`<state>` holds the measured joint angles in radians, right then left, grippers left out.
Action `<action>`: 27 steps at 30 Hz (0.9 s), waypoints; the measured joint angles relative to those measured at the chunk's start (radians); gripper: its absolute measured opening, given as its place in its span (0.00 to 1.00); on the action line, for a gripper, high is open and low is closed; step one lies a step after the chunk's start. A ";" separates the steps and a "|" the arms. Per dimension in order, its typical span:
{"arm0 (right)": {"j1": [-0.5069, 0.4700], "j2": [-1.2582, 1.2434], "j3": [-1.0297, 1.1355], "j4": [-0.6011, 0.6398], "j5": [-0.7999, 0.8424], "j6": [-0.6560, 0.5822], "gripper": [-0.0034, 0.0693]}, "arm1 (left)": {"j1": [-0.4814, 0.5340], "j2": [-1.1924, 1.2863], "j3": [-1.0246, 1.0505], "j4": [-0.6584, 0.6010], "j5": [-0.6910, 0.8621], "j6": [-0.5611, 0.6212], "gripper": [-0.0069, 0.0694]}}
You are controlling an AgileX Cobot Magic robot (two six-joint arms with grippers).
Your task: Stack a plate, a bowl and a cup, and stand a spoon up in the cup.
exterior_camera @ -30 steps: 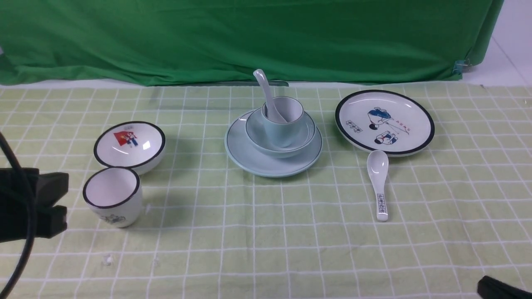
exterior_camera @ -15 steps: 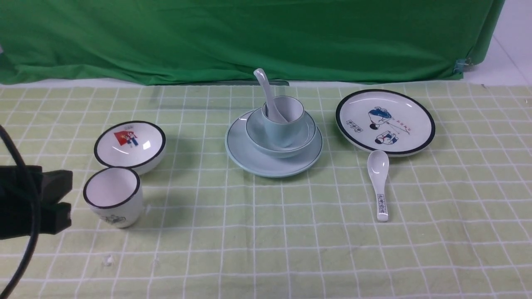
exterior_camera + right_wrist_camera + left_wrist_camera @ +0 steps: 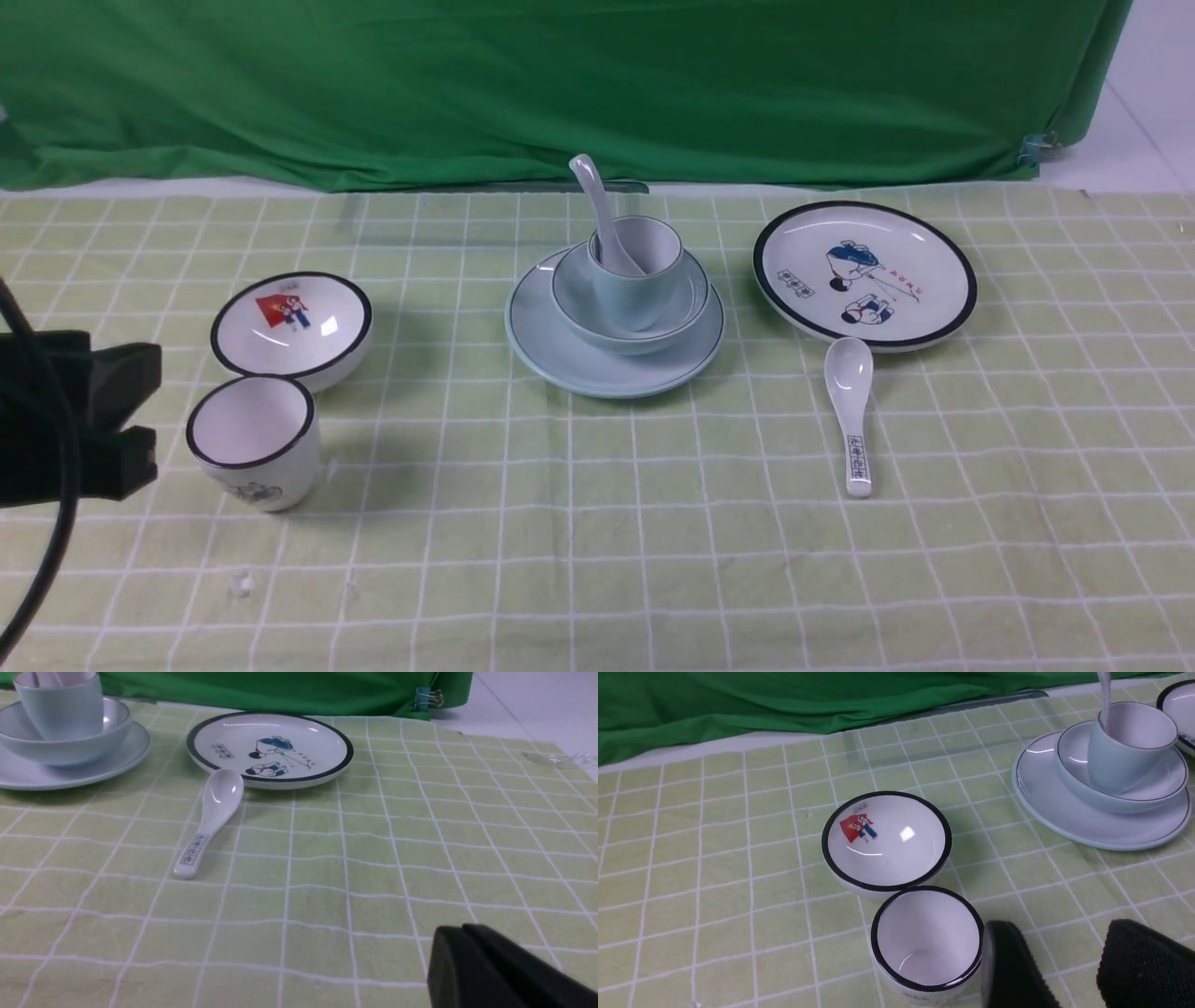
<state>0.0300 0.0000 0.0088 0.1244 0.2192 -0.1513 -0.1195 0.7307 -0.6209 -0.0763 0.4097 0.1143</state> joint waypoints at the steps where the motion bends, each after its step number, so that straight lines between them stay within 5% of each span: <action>1: 0.000 0.000 0.000 0.000 0.000 0.000 0.07 | 0.000 0.000 0.000 0.000 0.000 0.000 0.41; 10: 0.000 0.000 0.000 0.000 0.000 0.000 0.07 | 0.026 -0.156 0.039 -0.029 -0.019 0.004 0.41; 13: 0.000 0.000 0.000 0.000 0.000 0.000 0.07 | 0.072 -0.299 0.103 0.086 -0.054 0.006 0.41; 18: 0.000 0.000 0.000 0.000 0.000 0.000 0.09 | 0.083 -0.495 0.281 0.092 -0.069 -0.009 0.40; 21: 0.000 0.000 0.000 0.001 0.000 0.000 0.10 | 0.083 -0.570 0.403 0.069 -0.129 -0.010 0.37; 24: 0.000 0.000 0.000 0.001 0.000 0.000 0.11 | 0.083 -0.683 0.595 0.031 -0.316 -0.010 0.22; 27: 0.000 0.000 0.000 0.001 0.000 0.000 0.12 | 0.083 -0.721 0.619 0.020 -0.285 -0.010 0.13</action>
<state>0.0300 -0.0004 0.0088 0.1256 0.2195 -0.1513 -0.0366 0.0101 -0.0021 -0.0559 0.1251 0.1042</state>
